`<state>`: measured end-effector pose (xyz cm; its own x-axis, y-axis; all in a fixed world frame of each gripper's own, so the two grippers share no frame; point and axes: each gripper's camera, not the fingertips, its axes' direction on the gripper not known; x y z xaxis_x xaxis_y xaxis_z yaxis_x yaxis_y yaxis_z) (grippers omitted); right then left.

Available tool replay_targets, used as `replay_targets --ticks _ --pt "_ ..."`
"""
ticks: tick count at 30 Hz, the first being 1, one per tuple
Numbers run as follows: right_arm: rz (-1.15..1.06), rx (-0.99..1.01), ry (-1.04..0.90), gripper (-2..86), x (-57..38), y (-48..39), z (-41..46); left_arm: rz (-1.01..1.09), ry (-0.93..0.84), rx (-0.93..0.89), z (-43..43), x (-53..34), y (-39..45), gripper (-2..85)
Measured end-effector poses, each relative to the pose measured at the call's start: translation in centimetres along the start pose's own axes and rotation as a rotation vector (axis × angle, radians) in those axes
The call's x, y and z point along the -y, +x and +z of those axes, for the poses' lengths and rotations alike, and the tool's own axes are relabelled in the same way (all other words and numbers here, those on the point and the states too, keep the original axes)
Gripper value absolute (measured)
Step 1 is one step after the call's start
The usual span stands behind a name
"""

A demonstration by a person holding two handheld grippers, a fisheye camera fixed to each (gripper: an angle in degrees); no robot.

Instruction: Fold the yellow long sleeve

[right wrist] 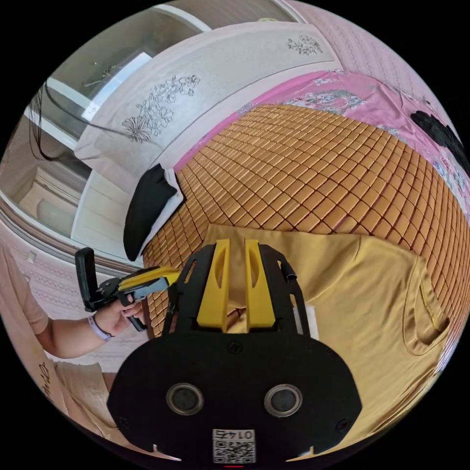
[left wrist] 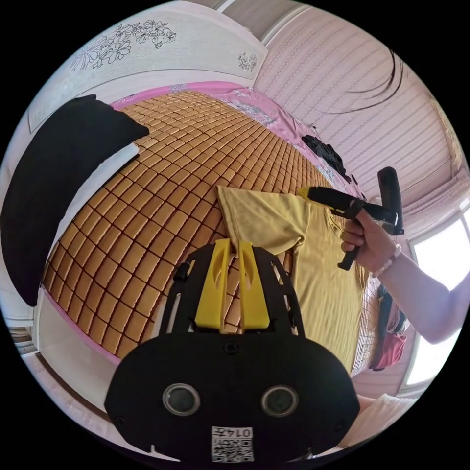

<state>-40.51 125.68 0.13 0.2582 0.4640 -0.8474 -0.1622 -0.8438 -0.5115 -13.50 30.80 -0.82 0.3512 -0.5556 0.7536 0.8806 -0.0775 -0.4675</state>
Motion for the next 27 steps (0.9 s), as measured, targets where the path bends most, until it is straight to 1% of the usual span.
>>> replay_targets --ticks 4,7,8,9,12,14,16,18,21,23,24,26,27 --pt "-0.071 -0.065 -0.084 3.7 1.3 -3.1 4.1 -0.004 0.002 -0.003 1.0 0.2 0.8 5.4" --pt "-0.098 -0.167 -0.141 1.7 1.8 -4.6 6.8 0.05 -0.049 0.059 3.0 0.2 1.9 5.1" --pt "-0.112 -0.197 -0.095 0.8 1.7 -5.1 6.8 0.103 -0.089 0.119 4.0 -0.2 2.5 4.8" --pt "-0.117 -0.206 -0.09 0.6 1.7 -5.3 6.8 0.148 -0.041 0.142 4.0 -0.7 3.1 4.6" --pt "-0.077 -0.202 -0.089 0.0 1.8 -5.7 5.3 0.154 -0.054 0.139 4.6 -1.2 3.5 5.2" --pt "-0.103 -0.202 0.1 -0.1 0.4 -6.3 1.2 0.117 -0.05 0.14 4.7 -1.3 3.3 6.3" --pt "-0.089 -0.215 0.149 -0.1 -1.1 -6.1 -1.7 0.096 -0.038 0.152 4.4 -1.4 3.3 6.6" --pt "-0.031 -0.244 0.143 -0.1 -3.4 -5.0 -4.5 0.128 -0.014 0.165 3.6 -1.4 4.0 6.4" --pt "0.115 -0.335 0.14 0.1 -9.7 -2.2 -9.9 0.178 -0.031 0.126 2.9 -1.1 5.5 5.7" --pt "0.295 -0.455 0.121 0.4 -15.6 0.8 -14.8 0.236 -0.048 0.084 3.1 -0.9 7.2 5.2" --pt "0.345 -0.487 0.117 0.5 -17.1 1.7 -16.1 0.279 -0.063 0.061 3.5 -0.8 8.6 5.1" --pt "0.568 -0.607 0.121 1.3 -23.0 5.0 -21.4 0.345 -0.091 0.02 4.6 -0.9 11.2 5.0" --pt "0.617 -0.627 0.131 2.0 -24.3 5.8 -22.7 0.387 -0.106 -0.01 5.5 -1.0 13.2 4.9"
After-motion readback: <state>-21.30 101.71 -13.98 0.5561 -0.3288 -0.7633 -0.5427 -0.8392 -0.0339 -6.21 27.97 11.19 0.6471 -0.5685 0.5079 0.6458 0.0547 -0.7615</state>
